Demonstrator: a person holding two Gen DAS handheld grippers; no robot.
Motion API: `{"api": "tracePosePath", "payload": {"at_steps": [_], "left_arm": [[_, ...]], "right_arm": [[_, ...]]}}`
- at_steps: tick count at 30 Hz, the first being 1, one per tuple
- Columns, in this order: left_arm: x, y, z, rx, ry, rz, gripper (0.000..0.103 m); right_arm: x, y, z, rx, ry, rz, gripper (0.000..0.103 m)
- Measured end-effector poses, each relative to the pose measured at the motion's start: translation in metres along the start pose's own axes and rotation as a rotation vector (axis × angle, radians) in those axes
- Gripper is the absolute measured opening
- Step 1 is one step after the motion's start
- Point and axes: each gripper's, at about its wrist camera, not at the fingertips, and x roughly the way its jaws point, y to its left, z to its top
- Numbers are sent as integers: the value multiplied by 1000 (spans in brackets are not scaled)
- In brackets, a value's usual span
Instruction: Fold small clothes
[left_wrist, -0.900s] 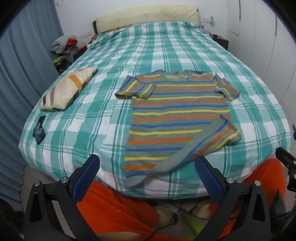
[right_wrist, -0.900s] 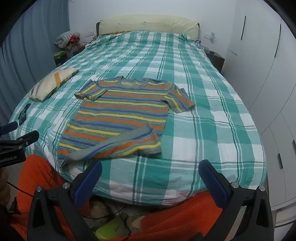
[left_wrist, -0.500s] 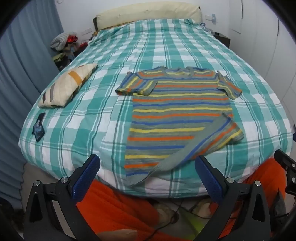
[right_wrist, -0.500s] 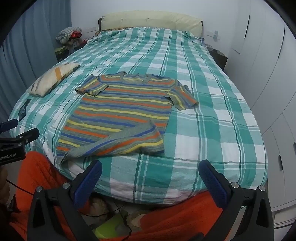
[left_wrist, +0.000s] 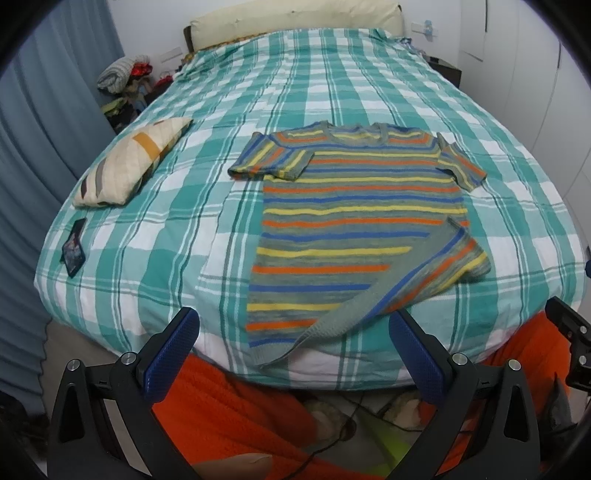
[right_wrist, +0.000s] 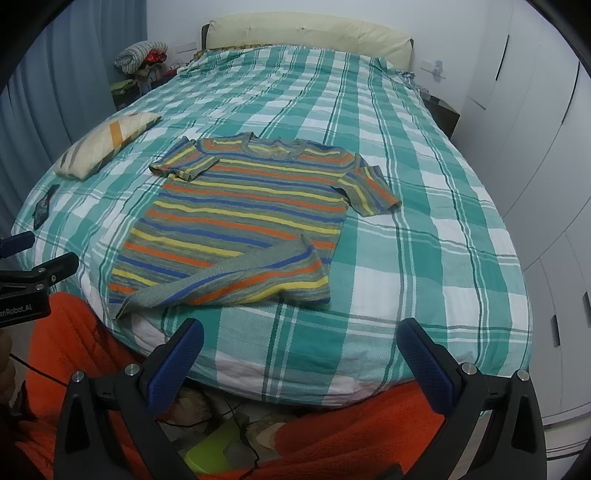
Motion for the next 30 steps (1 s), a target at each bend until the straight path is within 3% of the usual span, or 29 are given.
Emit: {"api": "tracePosePath", "payload": {"at_steps": [30], "left_arm": [[6,-3,-2,9,36,6,103]], "right_arm": [[10,-3,-2,-9,28,-45,103]]}}
